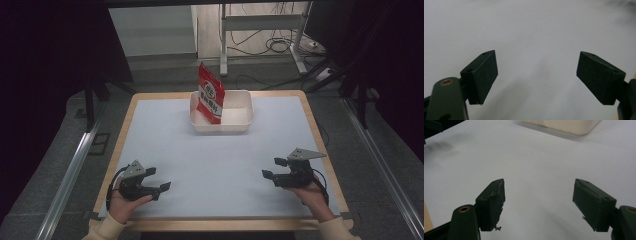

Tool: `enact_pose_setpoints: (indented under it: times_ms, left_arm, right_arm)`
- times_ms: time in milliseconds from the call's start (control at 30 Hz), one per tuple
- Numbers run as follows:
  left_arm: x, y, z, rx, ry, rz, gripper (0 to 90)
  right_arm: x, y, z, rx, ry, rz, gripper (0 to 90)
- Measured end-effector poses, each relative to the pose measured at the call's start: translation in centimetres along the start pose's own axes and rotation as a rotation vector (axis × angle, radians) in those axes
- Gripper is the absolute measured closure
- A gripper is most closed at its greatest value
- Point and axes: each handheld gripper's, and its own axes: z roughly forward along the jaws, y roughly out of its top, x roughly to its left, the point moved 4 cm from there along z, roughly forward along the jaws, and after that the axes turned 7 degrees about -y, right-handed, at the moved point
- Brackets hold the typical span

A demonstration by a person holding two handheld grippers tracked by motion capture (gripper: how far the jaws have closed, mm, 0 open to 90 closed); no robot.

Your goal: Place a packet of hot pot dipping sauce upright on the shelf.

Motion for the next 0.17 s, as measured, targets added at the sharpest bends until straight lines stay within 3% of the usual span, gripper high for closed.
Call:
enact_pose_setpoints:
  times_ms: [167]
  left_arm:
    - [0.03, 0.01, -0.01, -0.001, 0.001, -0.001, 17.1]
  right_arm:
    - [0.07, -0.01, 0.04, 0.004, -0.004, -0.006, 24.6]
